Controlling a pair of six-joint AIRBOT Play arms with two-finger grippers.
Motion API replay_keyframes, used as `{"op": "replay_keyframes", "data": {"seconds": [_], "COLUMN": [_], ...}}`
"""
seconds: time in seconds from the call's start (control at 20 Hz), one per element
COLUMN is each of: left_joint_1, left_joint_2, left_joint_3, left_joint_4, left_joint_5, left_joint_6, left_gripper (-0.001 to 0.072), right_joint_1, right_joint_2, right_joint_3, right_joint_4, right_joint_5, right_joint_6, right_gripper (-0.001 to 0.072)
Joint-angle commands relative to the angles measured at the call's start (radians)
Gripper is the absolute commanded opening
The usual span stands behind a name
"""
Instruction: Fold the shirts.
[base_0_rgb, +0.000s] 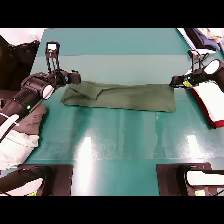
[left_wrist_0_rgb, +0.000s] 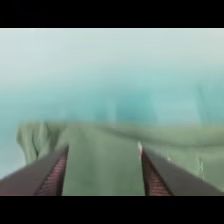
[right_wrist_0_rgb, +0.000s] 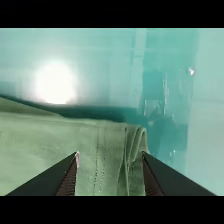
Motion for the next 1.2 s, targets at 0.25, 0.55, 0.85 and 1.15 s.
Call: {"op": "replay_keyframes", "data": {"seconds": [0.25,0.55,0.85,1.15], "left_joint_1": [0.0,0.0,0.0,0.0], "left_joint_2": [-0.004,-0.004,-0.004,-0.009], "left_joint_3": [0.069,0.069,0.069,0.069], "left_joint_4": [-0.031,-0.06,-0.184,-0.336], "left_joint_5": [-0.147,-0.378,-0.474,-0.472], "left_joint_6": [0.01,0.014,0.083,0.108], "left_gripper": [0.0221,0.0027,0.0027,0.0027], "right_joint_1": [-0.229,-0.319,-0.312,-0.209], "right_joint_2": [-0.015,-0.19,-0.261,-0.261], "right_joint_3": [-0.021,-0.025,-0.025,-0.025], "right_joint_4": [0.271,0.467,0.522,0.521], "right_joint_5": [0.294,0.443,0.411,0.335], "right_joint_6": [-0.168,-0.256,-0.283,-0.348], "right_gripper": [0.0472,0.0633,0.0627,0.0329]}}
